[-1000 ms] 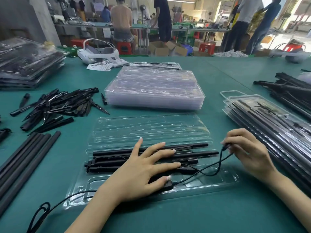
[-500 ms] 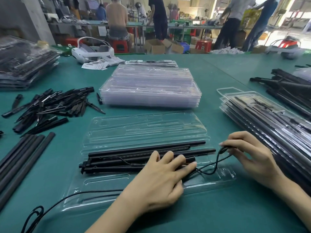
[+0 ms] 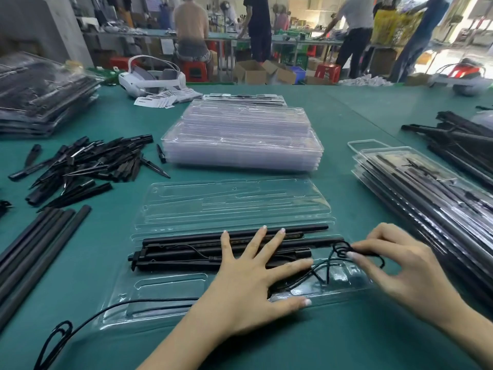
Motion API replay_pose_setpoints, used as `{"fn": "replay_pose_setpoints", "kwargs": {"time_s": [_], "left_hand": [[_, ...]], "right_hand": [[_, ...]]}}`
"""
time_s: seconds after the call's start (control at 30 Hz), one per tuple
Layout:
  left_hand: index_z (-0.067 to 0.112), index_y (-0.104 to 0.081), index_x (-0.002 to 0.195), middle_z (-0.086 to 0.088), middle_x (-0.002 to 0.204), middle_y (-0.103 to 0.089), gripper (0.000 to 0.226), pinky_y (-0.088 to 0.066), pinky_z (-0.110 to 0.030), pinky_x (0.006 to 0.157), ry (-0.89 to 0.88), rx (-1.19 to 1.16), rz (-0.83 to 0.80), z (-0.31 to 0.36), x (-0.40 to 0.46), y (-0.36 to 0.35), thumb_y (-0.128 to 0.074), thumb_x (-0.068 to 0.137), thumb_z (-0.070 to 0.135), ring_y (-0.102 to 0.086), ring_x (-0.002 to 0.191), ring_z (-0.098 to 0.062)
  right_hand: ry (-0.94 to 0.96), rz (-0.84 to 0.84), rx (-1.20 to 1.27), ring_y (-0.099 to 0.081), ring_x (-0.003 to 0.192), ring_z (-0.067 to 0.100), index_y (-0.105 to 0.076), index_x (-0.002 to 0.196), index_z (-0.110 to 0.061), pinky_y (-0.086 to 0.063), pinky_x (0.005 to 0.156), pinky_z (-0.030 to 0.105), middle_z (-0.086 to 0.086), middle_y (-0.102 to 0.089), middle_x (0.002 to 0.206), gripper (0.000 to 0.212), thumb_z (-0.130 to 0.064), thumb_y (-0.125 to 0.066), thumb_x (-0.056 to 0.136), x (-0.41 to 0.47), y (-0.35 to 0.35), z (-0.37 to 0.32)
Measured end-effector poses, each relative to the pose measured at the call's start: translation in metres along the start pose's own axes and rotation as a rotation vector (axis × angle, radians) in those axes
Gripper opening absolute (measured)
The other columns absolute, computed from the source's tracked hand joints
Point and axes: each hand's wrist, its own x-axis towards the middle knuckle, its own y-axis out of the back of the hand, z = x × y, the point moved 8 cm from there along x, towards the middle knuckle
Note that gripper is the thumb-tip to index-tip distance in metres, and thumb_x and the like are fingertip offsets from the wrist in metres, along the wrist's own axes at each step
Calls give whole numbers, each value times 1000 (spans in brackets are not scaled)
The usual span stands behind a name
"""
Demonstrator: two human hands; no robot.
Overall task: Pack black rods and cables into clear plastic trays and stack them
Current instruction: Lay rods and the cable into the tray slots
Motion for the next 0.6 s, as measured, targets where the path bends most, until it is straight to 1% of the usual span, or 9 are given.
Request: {"fn": "replay_pose_setpoints", "kwargs": {"time_s": [0.07, 0.13, 0.23, 0.27, 0.37, 0.47, 0.53, 0.6], "left_hand": [[75, 9, 127, 17, 155, 24, 57, 23, -67, 101, 9, -11, 10, 0, 0, 1, -13, 76, 83, 32, 140, -9], [75, 8, 127, 18, 155, 22, 56, 24, -66, 102, 14, -21, 20, 0, -1, 1, -14, 76, 82, 31, 140, -9], [78, 9, 124, 18, 155, 22, 53, 24, -65, 102, 14, -26, 19, 1, -2, 2, -15, 77, 82, 30, 140, -9], [78, 10, 123, 18, 155, 23, 52, 24, -65, 102, 12, -25, 20, 1, -2, 3, -14, 77, 82, 30, 140, -9], [76, 8, 126, 18, 156, 22, 54, 25, -64, 102, 13, -39, 24, 1, -2, 3, -14, 77, 82, 30, 140, -8], [75, 6, 129, 18, 156, 22, 56, 26, -63, 102, 15, -65, 24, 1, -2, 3, -13, 77, 83, 31, 139, -7], [74, 3, 130, 19, 156, 20, 56, 26, -62, 102, 15, -89, 25, 1, -2, 3, -9, 76, 83, 31, 139, -5], [75, -1, 129, 21, 157, 15, 55, 26, -61, 103, 23, -135, 36, 0, -1, 5, -6, 75, 83, 29, 139, -2]], "right_hand": [[-29, -60, 39, -53, 63, 5, -75, 81, -17, -43, 59, 22, -9, -51, 68, 17, -32, -68, 79, -3, -10, -5], [-39, -127, 78, -50, 60, 4, -76, 82, -19, -40, 56, 20, -10, -48, 66, 15, -31, -70, 76, -6, -20, -8], [-25, -234, 136, -44, 61, 0, -74, 80, -27, -34, 56, 14, -16, -41, 66, 6, -28, -69, 80, -5, -32, -9], [-12, -272, 155, -43, 62, -1, -73, 79, -29, -33, 56, 12, -16, -40, 66, 7, -28, -67, 83, -4, -36, -9], [55, -367, 204, -41, 63, -1, -74, 81, -26, -31, 58, 11, -16, -39, 68, 17, -35, -61, 86, 0, -43, -13], [63, -373, 228, -42, 63, 1, -78, 88, -26, -31, 60, 10, -14, -42, 68, 22, -40, -62, 83, 4, -45, -13], [67, -350, 239, -43, 63, -1, -78, 91, -25, -34, 61, 9, -16, -45, 67, 20, -36, -66, 80, 3, -46, -15], [56, -310, 258, -49, 65, -3, -76, 95, -28, -38, 64, 9, -20, -53, 66, 20, -33, -72, 76, 2, -46, -14]]}}
